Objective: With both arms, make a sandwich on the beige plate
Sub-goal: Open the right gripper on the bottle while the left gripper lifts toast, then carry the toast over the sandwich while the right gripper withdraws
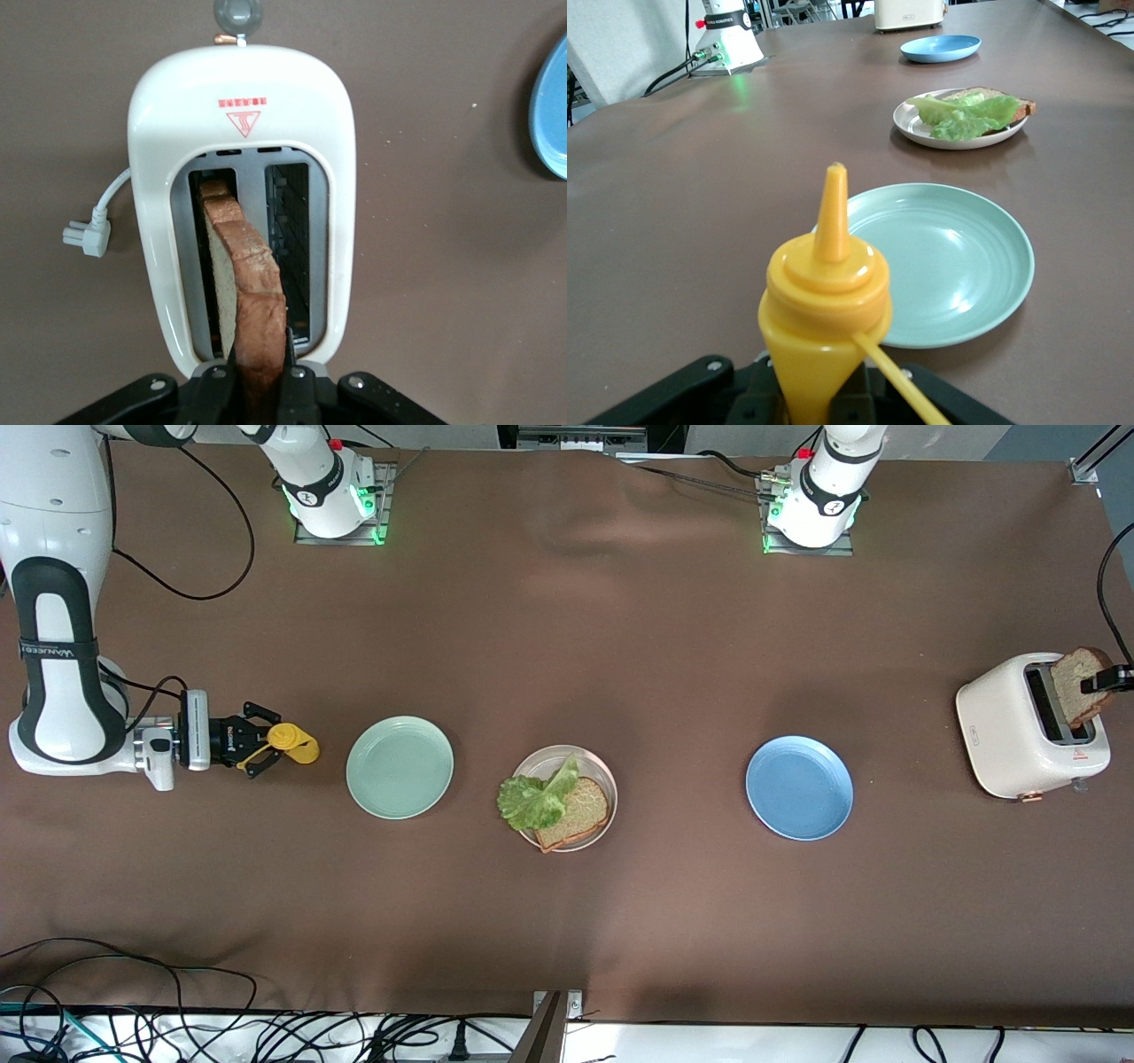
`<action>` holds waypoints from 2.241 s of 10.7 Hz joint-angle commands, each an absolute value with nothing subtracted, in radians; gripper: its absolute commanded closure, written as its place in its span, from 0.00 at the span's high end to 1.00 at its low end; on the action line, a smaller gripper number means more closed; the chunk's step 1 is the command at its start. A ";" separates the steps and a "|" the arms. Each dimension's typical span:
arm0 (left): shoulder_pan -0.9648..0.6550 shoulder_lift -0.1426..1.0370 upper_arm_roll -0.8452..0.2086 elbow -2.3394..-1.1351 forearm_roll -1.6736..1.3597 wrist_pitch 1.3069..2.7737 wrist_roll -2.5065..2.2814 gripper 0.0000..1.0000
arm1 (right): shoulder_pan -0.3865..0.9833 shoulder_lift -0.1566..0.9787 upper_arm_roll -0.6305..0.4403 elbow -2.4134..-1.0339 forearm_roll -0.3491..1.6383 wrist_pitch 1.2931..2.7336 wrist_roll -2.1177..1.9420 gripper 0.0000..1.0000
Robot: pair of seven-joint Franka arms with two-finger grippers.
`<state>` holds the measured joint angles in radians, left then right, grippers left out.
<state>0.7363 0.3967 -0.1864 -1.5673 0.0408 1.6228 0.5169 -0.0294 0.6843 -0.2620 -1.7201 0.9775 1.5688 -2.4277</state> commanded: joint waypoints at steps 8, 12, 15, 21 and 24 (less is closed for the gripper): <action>0.523 0.400 -0.206 -1.302 -0.125 1.267 0.354 0.00 | -0.083 0.738 -0.248 -1.712 1.075 1.528 -2.569 1.00; 0.428 0.432 -0.204 -1.322 -0.396 1.272 0.189 0.00 | -0.081 0.738 -0.322 -1.710 0.968 1.540 -2.563 1.00; 0.309 0.456 -0.204 -1.342 -0.498 1.348 0.105 0.00 | -0.083 0.738 -0.391 -1.709 0.919 1.566 -2.559 1.00; 0.059 0.534 -0.206 -1.440 -0.781 1.722 0.028 0.00 | -0.066 0.735 -0.379 -1.707 0.920 1.563 -2.465 1.00; -0.082 0.595 -0.204 -1.448 -0.946 1.915 0.012 0.00 | -0.067 0.703 -0.420 -1.720 0.863 1.601 -2.370 1.00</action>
